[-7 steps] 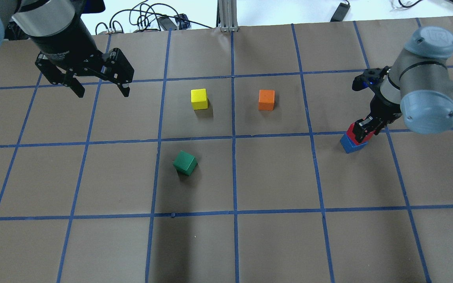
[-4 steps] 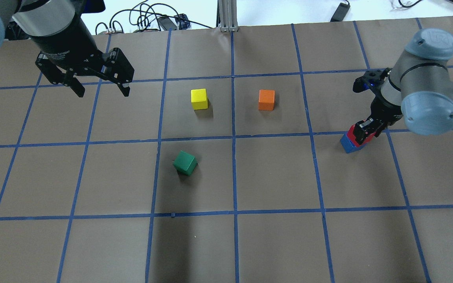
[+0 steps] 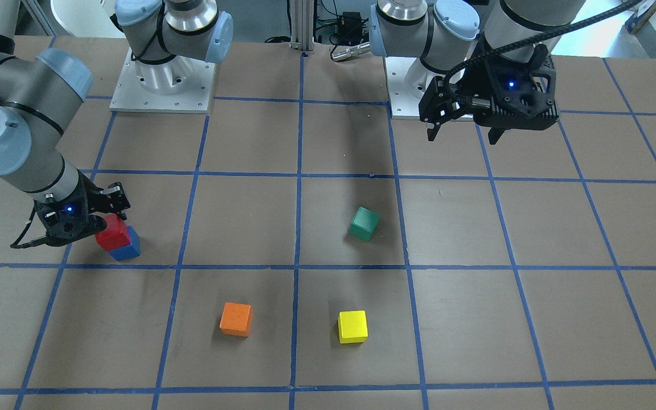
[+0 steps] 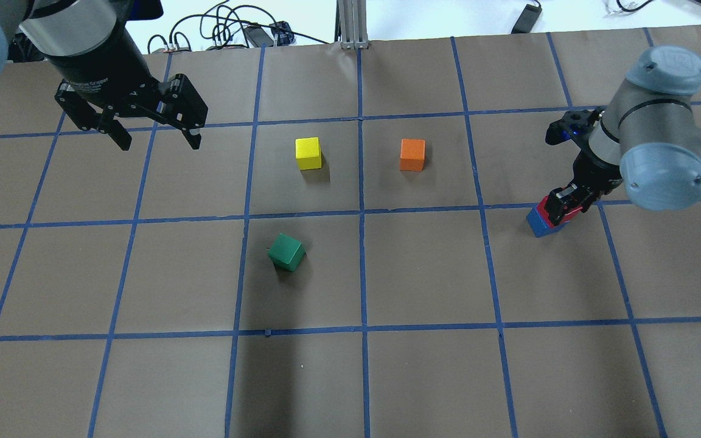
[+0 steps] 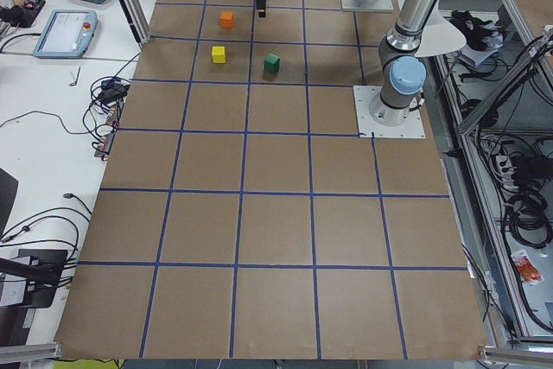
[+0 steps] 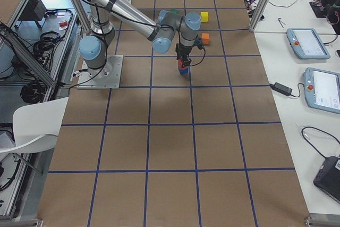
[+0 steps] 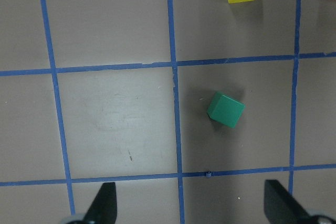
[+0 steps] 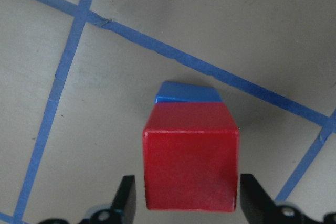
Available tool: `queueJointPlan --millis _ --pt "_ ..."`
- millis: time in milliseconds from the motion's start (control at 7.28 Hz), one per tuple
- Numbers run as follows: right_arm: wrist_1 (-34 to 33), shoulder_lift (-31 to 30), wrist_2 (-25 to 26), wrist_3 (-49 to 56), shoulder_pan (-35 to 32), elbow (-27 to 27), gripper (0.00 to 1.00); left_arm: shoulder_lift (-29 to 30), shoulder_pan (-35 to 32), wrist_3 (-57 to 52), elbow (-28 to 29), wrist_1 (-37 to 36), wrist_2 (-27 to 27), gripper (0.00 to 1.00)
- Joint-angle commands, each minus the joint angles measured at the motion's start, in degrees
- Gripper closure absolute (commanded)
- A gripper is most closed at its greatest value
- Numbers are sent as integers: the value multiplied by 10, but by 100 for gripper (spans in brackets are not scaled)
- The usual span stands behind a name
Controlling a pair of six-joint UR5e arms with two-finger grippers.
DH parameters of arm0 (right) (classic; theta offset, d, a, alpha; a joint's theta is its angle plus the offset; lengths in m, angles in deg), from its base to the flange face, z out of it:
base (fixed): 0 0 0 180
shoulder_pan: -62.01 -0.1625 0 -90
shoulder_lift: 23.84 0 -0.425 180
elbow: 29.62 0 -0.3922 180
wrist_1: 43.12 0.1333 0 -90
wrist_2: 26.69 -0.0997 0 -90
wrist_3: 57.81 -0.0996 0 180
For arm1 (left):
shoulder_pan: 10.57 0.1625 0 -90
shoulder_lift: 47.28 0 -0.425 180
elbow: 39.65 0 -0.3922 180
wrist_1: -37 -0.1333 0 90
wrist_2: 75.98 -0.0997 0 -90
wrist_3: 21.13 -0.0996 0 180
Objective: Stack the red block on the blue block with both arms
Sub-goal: 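Lower the red cube onto the blue cube with the right gripper, then open the right gripper and lift it off the stack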
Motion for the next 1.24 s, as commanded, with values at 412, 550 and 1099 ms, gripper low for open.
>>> queueJointPlan --millis 412,550,1099 --pt "53 -40 7 -80 -7 20 0 -1 0 0 0 0 0 0" --pt "94 -53 3 -82 -8 46 0 -1 0 -1 0 0 0 0" --pt "189 -69 3 -262 -59 149 0 0 0 0 0 0 0 0"
